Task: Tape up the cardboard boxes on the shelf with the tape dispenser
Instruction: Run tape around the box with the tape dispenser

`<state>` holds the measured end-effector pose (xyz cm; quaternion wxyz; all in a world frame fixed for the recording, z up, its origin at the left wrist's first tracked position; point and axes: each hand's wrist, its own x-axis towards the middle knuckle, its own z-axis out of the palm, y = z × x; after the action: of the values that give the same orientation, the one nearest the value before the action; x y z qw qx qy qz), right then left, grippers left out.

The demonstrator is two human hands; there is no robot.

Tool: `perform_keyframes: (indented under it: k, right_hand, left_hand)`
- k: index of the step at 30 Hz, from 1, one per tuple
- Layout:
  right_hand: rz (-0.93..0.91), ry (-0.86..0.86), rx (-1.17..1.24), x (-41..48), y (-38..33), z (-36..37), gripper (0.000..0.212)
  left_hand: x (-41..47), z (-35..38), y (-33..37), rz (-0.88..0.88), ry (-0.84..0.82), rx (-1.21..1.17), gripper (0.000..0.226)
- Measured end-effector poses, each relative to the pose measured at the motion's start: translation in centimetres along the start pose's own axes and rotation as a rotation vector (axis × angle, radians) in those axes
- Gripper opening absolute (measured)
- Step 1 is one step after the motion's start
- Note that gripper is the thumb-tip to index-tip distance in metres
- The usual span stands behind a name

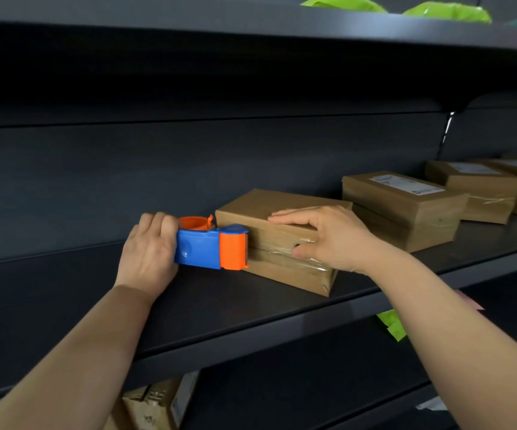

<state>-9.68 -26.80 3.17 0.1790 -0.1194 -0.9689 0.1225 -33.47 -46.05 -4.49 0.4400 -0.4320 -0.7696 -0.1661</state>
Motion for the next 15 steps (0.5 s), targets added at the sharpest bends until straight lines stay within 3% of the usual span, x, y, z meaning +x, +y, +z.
perform_keyframes:
  k: [8, 11, 15]
  right_hand:
    - [0.001, 0.025, -0.001, -0.06, -0.23, 0.17, 0.059]
    - [0.037, -0.025, 0.102, -0.12, -0.24, -0.51, 0.063]
    - [0.032, 0.022, 0.069, -0.04, -0.53, -0.16, 0.049]
  left_hand:
    - [-0.02, -0.23, 0.05, 0.004, -0.008, -0.004, 0.043]
    - [-0.02, -0.21, 0.06, 0.001, -0.021, -0.002, 0.044]
    - [-0.03, -0.11, 0.03, 0.000, -0.019, 0.000, 0.044]
